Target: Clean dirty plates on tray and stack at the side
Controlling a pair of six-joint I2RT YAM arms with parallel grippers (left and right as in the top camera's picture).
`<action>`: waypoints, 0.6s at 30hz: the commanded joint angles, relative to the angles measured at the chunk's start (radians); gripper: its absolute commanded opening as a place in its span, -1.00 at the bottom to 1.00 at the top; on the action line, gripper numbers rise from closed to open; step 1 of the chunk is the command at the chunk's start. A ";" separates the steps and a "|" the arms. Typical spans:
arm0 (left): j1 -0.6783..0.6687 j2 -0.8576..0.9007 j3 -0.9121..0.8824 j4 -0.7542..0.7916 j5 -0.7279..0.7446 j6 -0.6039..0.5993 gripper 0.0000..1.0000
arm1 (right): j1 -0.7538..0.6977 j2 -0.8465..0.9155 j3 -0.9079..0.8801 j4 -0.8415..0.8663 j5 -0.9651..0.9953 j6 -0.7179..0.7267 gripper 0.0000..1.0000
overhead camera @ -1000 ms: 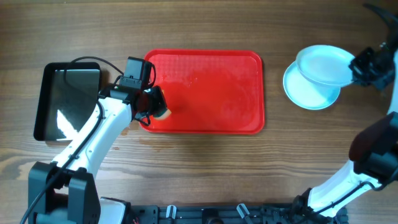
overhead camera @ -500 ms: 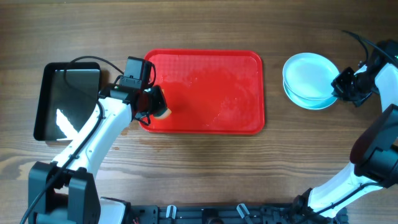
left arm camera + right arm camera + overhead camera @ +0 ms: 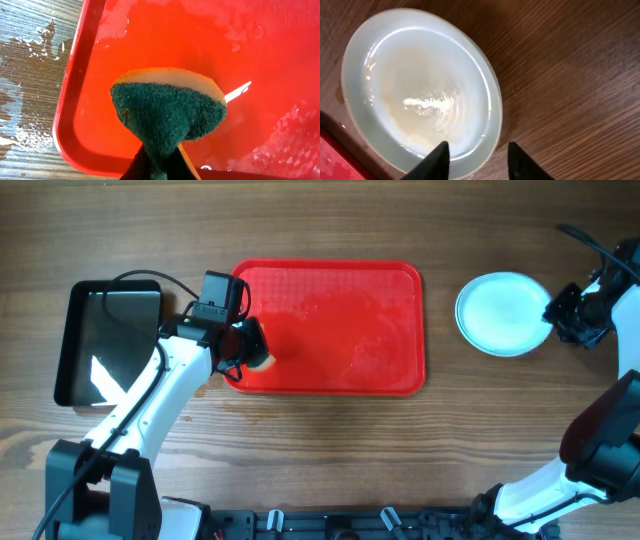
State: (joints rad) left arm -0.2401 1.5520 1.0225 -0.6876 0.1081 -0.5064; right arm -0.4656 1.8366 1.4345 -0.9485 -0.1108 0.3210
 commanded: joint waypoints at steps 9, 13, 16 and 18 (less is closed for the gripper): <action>0.000 0.002 -0.009 0.022 0.023 0.001 -0.92 | 0.008 -0.038 0.001 0.018 -0.306 -0.099 0.37; 0.000 0.002 -0.009 0.083 0.021 0.008 -0.92 | 0.068 -0.103 0.001 0.020 -0.468 -0.115 0.40; 0.003 -0.025 -0.009 0.160 0.013 0.096 -0.92 | 0.176 -0.132 0.001 0.000 -0.467 -0.110 0.57; 0.004 -0.058 -0.009 0.184 -0.115 0.110 -0.92 | 0.241 -0.130 -0.003 0.001 -0.463 -0.110 0.99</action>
State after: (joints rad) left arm -0.2401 1.5509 1.0206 -0.5346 0.1154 -0.4675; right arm -0.3119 1.7226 1.4345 -0.9443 -0.5182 0.2279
